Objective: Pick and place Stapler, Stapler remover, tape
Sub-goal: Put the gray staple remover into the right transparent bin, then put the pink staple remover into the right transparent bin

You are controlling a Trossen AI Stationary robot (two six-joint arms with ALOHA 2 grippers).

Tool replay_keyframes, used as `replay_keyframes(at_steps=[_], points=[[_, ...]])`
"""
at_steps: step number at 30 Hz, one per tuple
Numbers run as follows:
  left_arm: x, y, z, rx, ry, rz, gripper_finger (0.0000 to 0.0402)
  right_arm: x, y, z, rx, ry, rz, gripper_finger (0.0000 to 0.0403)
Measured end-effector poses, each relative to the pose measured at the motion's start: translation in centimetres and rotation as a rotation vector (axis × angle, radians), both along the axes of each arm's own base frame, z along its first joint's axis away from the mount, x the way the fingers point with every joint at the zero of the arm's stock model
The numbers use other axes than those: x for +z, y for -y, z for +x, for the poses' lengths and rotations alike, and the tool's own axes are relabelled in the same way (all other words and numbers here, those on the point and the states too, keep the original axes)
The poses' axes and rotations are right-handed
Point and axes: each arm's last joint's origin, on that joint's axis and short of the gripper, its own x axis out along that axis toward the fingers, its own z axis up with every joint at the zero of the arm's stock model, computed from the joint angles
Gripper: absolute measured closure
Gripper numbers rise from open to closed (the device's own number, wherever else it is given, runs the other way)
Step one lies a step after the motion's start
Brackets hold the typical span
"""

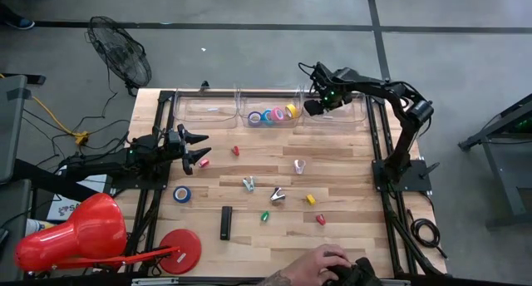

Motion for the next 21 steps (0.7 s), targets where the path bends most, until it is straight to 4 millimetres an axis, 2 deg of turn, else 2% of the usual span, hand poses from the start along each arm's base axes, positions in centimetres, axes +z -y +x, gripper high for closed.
replay_keyframes(at_steps=[12,17,21], points=[[0.0,0.0,0.0,0.000,-0.001,0.000,0.0172,0.3,-0.3,0.2,0.012,0.009,-0.003,0.0121],[0.0,0.0,0.0,0.000,0.000,0.000,0.0172,1.8,-0.9,0.2,0.047,0.019,-0.060,0.0110],[0.0,0.0,0.0,0.000,0.000,0.000,0.0172,3.5,-2.2,0.5,0.160,0.055,-0.094,0.0109]])
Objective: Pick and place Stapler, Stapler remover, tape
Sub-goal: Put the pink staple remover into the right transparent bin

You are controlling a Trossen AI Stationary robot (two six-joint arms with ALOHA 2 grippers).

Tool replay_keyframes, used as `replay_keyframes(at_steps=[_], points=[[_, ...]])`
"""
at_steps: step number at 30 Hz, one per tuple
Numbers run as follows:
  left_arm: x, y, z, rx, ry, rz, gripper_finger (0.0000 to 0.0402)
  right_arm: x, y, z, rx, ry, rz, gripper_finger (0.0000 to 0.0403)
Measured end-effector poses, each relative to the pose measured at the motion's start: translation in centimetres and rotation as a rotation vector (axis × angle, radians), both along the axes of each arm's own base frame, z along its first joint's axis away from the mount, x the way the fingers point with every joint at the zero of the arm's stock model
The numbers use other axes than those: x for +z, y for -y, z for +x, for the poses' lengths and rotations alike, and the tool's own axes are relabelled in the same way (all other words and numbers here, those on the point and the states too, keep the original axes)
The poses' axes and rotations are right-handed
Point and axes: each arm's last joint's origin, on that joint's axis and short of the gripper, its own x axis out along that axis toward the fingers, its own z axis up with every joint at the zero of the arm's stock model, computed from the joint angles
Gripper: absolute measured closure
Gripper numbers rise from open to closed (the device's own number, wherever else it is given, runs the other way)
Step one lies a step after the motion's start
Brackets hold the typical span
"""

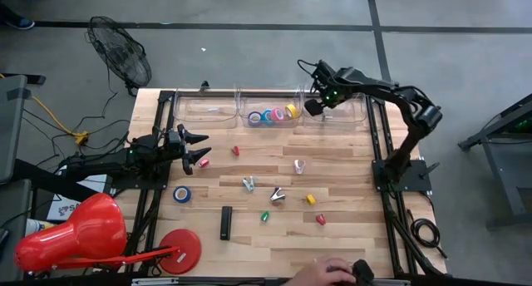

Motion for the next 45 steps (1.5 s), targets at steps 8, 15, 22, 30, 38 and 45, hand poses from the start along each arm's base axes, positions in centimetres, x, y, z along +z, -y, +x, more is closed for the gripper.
replay_keyframes(at_steps=[8,15,22,30,38,45], points=[[0.0,0.0,0.0,0.000,0.000,0.000,0.0172,3.0,-3.9,1.0,0.444,0.010,-0.106,0.0109],[0.0,0.0,0.0,0.000,0.000,0.000,0.0172,3.5,-6.4,2.0,0.746,0.094,-0.055,0.0109],[0.0,0.0,0.0,0.000,0.000,0.000,0.0172,3.3,-9.7,3.5,1.096,0.091,-0.071,0.0109],[0.0,0.0,0.0,0.000,0.000,0.000,0.0172,2.9,-14.1,5.1,1.634,0.057,-0.175,0.0109],[0.0,0.0,0.0,0.000,0.000,0.000,0.0172,0.8,-16.6,7.0,1.768,0.027,-0.138,0.0109],[0.0,0.0,0.0,0.000,0.000,0.000,0.0172,-0.7,-16.8,8.2,1.070,0.013,0.084,0.0109]])
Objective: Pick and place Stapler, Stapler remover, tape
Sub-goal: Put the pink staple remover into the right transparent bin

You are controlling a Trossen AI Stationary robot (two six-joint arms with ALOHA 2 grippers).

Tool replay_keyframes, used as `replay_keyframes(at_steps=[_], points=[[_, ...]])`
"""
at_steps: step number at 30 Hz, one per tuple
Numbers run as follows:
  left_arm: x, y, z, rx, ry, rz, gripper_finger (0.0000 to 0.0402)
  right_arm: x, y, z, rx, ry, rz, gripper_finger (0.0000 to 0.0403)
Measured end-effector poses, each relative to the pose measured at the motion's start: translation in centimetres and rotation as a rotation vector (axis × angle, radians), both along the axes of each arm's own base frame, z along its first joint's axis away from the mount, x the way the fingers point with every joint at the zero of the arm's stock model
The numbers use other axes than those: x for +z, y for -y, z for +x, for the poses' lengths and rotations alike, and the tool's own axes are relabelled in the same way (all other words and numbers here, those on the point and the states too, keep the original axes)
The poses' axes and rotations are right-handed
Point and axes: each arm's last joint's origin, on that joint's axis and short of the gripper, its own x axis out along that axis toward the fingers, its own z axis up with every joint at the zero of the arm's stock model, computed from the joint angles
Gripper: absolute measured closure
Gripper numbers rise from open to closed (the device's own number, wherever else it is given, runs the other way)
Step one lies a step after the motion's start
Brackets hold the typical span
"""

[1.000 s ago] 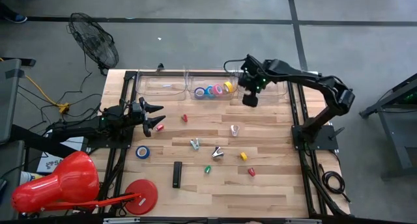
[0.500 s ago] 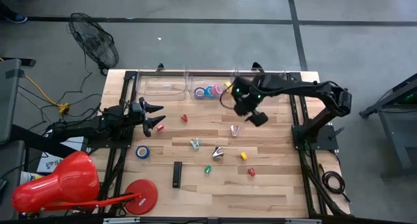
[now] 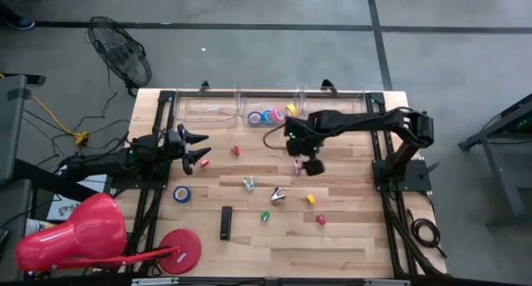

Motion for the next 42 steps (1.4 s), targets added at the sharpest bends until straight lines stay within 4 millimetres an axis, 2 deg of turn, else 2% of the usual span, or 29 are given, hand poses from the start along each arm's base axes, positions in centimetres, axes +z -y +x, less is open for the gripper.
replay_keyframes(at_steps=[3,7,10,15,20,27,36,42], points=[[0.0,0.0,0.0,0.000,0.000,0.000,0.0172,-0.3,-0.1,0.0,-0.345,-0.084,0.029,0.0109],[0.0,0.0,0.0,0.000,0.000,0.000,0.0172,-0.6,-0.9,-0.3,-0.671,-0.175,0.045,0.0109],[0.0,0.0,0.0,0.000,0.000,0.000,0.0172,-0.6,-1.8,-0.3,-0.858,-0.194,0.024,0.0109],[0.0,0.0,0.0,0.000,0.000,0.000,0.0172,-0.8,-3.1,0.1,-1.051,-0.170,-0.011,0.0109],[0.0,0.0,0.0,0.000,0.000,0.000,0.0172,-1.9,-4.4,0.5,-1.180,-0.175,-0.057,0.0109],[0.0,0.0,0.0,0.000,0.000,0.000,0.0172,-3.9,-5.6,1.6,-1.271,-0.161,-0.070,0.0109],[0.0,0.0,0.0,0.000,0.000,0.000,0.0172,-6.4,-5.5,2.6,-1.311,-0.189,-0.093,0.0109],[0.0,0.0,0.0,0.000,0.000,0.000,0.0172,-7.7,-4.8,3.3,-1.336,-0.169,-0.079,0.0109]])
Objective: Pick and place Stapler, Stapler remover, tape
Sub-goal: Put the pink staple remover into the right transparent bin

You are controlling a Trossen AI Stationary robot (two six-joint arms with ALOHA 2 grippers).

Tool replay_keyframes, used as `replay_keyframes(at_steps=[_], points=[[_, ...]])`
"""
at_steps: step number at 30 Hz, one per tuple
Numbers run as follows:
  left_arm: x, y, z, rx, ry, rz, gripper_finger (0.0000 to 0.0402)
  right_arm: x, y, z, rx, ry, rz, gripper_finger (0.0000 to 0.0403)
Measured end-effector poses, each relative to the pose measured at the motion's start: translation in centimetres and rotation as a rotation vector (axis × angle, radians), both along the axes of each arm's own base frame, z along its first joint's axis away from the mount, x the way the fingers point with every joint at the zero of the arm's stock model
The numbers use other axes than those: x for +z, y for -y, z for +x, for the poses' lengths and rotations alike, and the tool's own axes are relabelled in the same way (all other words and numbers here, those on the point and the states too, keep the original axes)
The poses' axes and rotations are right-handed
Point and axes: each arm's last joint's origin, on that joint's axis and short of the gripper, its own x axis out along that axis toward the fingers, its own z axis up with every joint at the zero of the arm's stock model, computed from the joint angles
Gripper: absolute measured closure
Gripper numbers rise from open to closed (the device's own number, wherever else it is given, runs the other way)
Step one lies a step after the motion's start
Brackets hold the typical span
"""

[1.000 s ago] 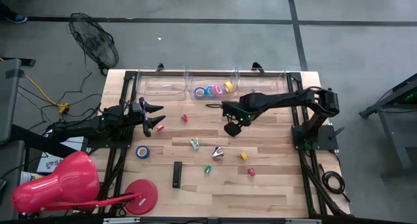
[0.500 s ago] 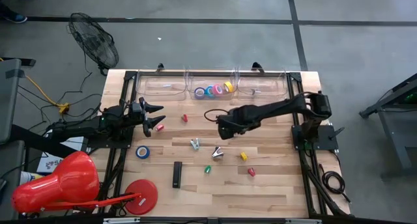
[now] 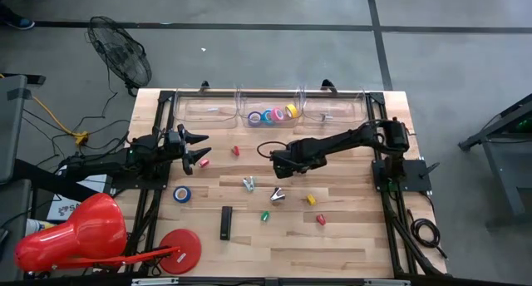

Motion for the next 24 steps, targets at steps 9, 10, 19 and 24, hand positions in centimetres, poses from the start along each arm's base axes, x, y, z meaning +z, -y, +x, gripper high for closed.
replay_keyframes(at_steps=[9,10,19,24], points=[[0.0,0.0,0.0,0.000,0.000,0.000,0.0172,-0.5,1.2,0.1,0.013,-0.010,0.009,0.0123],[0.0,0.0,0.0,0.000,0.000,0.000,0.0172,-0.5,1.4,0.1,0.015,-0.010,0.012,0.0128],[0.0,0.0,0.0,0.000,0.000,0.000,0.0172,-0.6,1.6,0.2,0.064,-0.015,0.024,0.0202],[0.0,0.0,0.0,0.000,0.000,0.000,0.0172,-0.6,1.8,0.1,0.099,-0.021,0.030,0.0241]])
